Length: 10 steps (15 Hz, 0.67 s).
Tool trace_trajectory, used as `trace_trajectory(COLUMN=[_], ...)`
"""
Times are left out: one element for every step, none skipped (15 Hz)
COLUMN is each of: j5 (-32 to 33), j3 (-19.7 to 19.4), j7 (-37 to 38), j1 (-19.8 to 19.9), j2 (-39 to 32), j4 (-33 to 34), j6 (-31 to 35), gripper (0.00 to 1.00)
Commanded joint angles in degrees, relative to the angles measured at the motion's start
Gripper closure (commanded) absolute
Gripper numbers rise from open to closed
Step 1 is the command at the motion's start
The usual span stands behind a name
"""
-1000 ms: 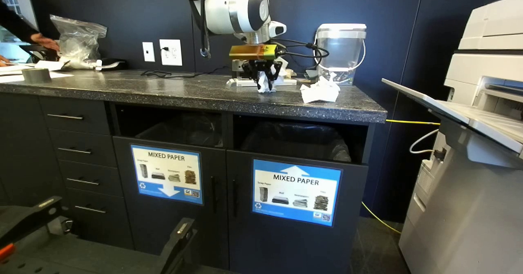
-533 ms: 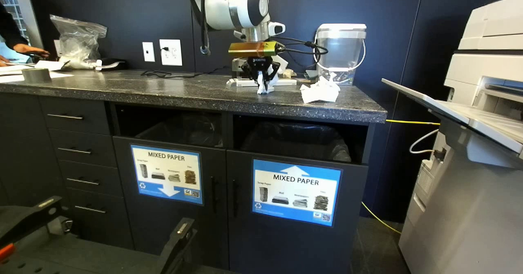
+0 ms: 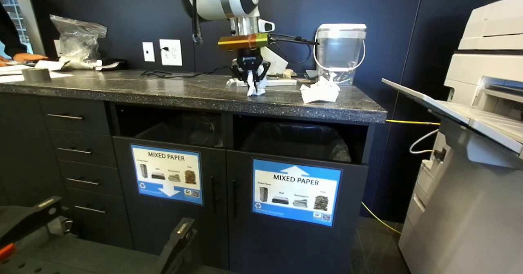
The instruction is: Place two crumpled papers inside the bin on the right
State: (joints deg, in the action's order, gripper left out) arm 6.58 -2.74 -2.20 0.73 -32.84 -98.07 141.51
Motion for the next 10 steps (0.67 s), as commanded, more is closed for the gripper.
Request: trace_trajectory(j5=[3.56, 4.56, 5.36, 5.93, 6.55, 7.28, 8.21, 7.87, 7.91, 8.13], j3=[-1.36, -1.55, -1.57, -1.36, -1.37, -1.46, -1.63, -1.31, -1.28, -1.4], j7=[3.04, 4.17, 5.0, 5.7, 6.98, 8.43, 10.55, 12.14, 14.27, 16.48], j1=[-2.92, -3.59, -4.1, -4.35, -4.7, -5.21, -5.75, -5.61, -5.94, -6.34], j2=[5.41, 6.98, 8.39, 9.9, 11.6, 12.99, 14.44, 15.61, 16.44, 16.73], j4=[-9.62, -12.15, -14.41, -16.89, -19.69, -21.96, -24.44, -26.71, -28.99, -30.95], j6=[-1.66, -1.44, -1.28, -0.66, 0.08, 0.37, 0.87, 2.37, 3.08, 4.1], gripper=[0.83, 0.83, 0.84, 0.84, 0.84, 0.84, 0.83, 0.83, 0.83, 0.83])
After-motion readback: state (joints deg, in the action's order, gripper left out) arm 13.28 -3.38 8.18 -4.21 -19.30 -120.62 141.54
